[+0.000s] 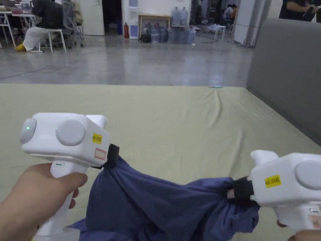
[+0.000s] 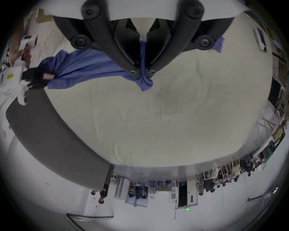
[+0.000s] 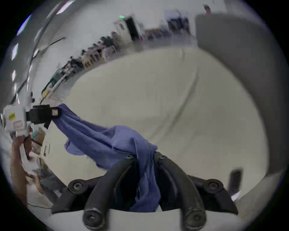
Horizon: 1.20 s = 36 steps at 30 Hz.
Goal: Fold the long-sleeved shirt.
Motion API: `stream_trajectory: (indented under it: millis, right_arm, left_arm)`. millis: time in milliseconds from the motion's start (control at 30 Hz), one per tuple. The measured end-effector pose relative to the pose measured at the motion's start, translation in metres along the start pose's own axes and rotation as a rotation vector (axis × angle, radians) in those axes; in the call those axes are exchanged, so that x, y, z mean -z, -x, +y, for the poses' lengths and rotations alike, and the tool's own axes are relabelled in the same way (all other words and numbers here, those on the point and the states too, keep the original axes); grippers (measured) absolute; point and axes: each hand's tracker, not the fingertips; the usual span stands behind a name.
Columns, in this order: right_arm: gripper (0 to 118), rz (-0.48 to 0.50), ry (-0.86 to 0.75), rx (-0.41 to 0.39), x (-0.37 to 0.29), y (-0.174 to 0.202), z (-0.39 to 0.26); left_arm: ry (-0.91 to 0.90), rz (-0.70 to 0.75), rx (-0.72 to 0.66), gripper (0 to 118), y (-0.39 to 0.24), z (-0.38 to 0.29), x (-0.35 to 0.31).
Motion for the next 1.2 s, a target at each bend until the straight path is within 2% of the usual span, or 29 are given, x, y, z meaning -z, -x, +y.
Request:
stream_trajectory:
  millis: [33, 200, 267, 400, 467, 533, 667, 800, 900, 1067, 1200]
  right_arm:
    - [13, -0.024, -0.041, -0.049, -0.018, 0.005, 0.022]
    - [13, -0.064, -0.177, -0.125, -0.072, 0.031, 0.135]
    - [13, -0.104, -0.209, -0.166, -0.084, 0.050, 0.171]
    - [13, -0.147, -0.293, -0.182, -0.101, 0.079, 0.248]
    - [13, -0.210, -0.344, -0.216, -0.110, 0.095, 0.280]
    - [13, -0.250, -0.361, -0.244, -0.115, 0.101, 0.306]
    - [13, -0.265, -0.406, -0.239, -0.116, 0.103, 0.332]
    - [13, -0.282, -0.389, -0.237, -0.085, 0.090, 0.325]
    - [13, -0.284, -0.301, -0.226, -0.037, 0.073, 0.293]
    - [13, -0.274, -0.146, -0.291, 0.064, 0.038, 0.184]
    - [12, -0.225, 0.011, -0.293, 0.129, 0.006, 0.075]
  left_arm:
    - [-0.030, 0.008, -0.013, 0, 0.005, 0.017, -0.015]
    - [-0.208, 0.062, -0.017, 0, 0.023, 0.107, -0.083]
    - [-0.266, 0.050, -0.074, 0, 0.030, 0.142, -0.100]
    - [-0.328, 0.104, -0.138, 0, 0.033, 0.214, -0.125]
    - [-0.383, 0.122, -0.153, 0, 0.031, 0.243, -0.137]
    - [-0.430, 0.156, -0.135, 0, 0.029, 0.267, -0.146]
    - [-0.498, 0.169, -0.134, 0, 0.024, 0.289, -0.152]
    - [-0.470, 0.171, -0.124, 0, 0.023, 0.279, -0.123]
    - [-0.367, 0.158, -0.080, 0, 0.025, 0.244, -0.071]
    - [-0.115, 0.118, -0.118, 0, 0.042, 0.129, 0.041]
    - [0.082, 0.075, -0.128, 0, 0.053, 0.018, 0.108]
